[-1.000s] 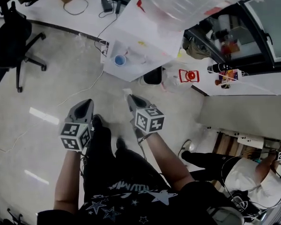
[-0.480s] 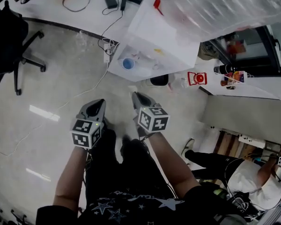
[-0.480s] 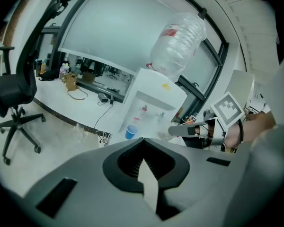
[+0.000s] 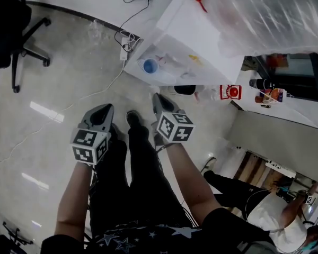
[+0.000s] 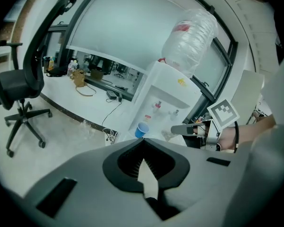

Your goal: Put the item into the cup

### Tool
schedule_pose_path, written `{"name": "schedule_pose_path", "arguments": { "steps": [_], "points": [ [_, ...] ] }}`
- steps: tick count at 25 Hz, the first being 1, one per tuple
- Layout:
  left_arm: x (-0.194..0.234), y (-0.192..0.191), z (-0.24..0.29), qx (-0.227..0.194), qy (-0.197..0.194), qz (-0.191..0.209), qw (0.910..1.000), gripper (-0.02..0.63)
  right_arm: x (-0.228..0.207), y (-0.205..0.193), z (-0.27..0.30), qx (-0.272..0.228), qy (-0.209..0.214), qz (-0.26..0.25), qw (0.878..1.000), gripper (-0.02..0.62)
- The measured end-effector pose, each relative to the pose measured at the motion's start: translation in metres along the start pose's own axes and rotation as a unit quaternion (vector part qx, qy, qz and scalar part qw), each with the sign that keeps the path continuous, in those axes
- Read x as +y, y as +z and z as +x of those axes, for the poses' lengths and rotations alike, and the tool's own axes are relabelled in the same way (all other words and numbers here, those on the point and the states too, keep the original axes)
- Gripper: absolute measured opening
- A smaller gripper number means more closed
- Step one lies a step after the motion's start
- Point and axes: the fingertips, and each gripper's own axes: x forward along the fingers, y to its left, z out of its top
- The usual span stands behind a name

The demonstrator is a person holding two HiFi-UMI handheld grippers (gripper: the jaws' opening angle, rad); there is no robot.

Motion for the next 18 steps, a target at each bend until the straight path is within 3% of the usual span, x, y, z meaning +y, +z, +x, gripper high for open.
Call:
{"name": "schedule_pose_path", "arguments": {
  "steps": [4, 11, 18],
  "points": [
    [0.015, -0.004, 0.011, 0.001, 0.016, -0.022, 0.9996, 0.006, -0.009, 0.005, 0.024, 0.003, 0.008, -0.014, 1.0, 0.001],
    [0.028, -0.002, 0.04, 0.0, 0.026, -0.022, 0.9994, 0.006, -0.015, 0.018, 0.064, 0.004, 0.04, -0.052, 0.998, 0.0],
    [0.032, 0.003, 0.059, -0.009, 0.047, -0.032, 0.9984, 0.006, -0.028, 0.025, 0.092, 0.01, 0.038, -0.053, 0.998, 0.0]
  ]
}}
